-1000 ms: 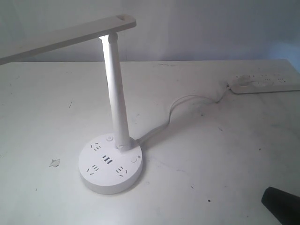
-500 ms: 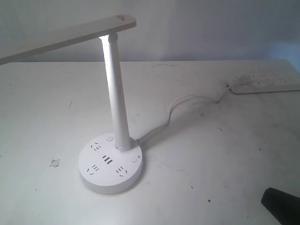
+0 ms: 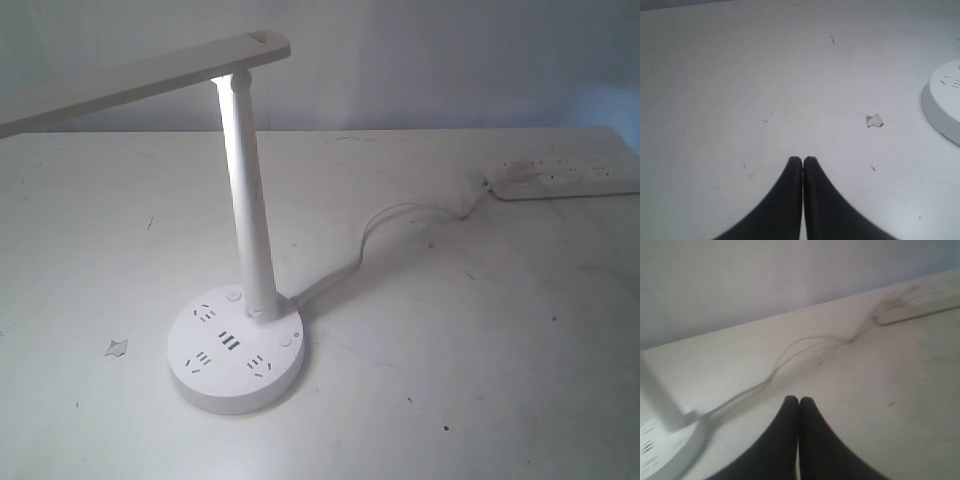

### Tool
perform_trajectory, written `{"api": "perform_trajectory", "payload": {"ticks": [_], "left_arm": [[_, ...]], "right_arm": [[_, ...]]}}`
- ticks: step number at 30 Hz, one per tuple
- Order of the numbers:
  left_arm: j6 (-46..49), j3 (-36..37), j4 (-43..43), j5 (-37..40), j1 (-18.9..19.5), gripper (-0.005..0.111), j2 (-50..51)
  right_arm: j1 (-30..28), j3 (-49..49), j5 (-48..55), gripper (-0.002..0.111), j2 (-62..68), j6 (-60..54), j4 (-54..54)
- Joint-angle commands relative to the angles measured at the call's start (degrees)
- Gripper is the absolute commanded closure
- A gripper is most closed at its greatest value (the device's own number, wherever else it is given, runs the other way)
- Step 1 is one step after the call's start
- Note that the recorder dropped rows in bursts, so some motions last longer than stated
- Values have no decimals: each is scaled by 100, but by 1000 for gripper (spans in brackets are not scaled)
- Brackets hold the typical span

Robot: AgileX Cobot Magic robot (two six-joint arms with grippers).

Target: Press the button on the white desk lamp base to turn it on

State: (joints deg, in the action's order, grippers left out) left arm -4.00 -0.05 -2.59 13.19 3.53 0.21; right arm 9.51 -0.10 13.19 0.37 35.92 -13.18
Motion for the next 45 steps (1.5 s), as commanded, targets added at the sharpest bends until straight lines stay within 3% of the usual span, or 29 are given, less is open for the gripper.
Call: {"api": "perform_trajectory", "payload": {"ticks": [1, 4, 13, 19, 23, 39, 45], "left_arm": [[-9, 5, 19, 6, -24, 107, -21], [-9, 5, 19, 6, -24, 107, -21], [-9, 5, 19, 6, -24, 107, -21], [-9, 5, 19, 6, -24, 107, -21], [-9, 5, 19, 6, -24, 107, -21], [-9, 5, 19, 6, -24, 107, -21], [-9, 5, 19, 6, -24, 107, -21]], "right_arm": [[-1309, 10, -51, 108, -37, 8, -21], [-1594, 10, -51, 108, -37, 8, -21], [-1686, 10, -39, 108, -37, 8, -21], [-2925, 10, -39, 108, -37, 8, -21], [-3440, 10, 11, 108, -37, 8, -21], [-3466, 10, 940, 108, -37, 8, -57], [-3466, 10, 939, 108, -37, -1230, -63]]}}
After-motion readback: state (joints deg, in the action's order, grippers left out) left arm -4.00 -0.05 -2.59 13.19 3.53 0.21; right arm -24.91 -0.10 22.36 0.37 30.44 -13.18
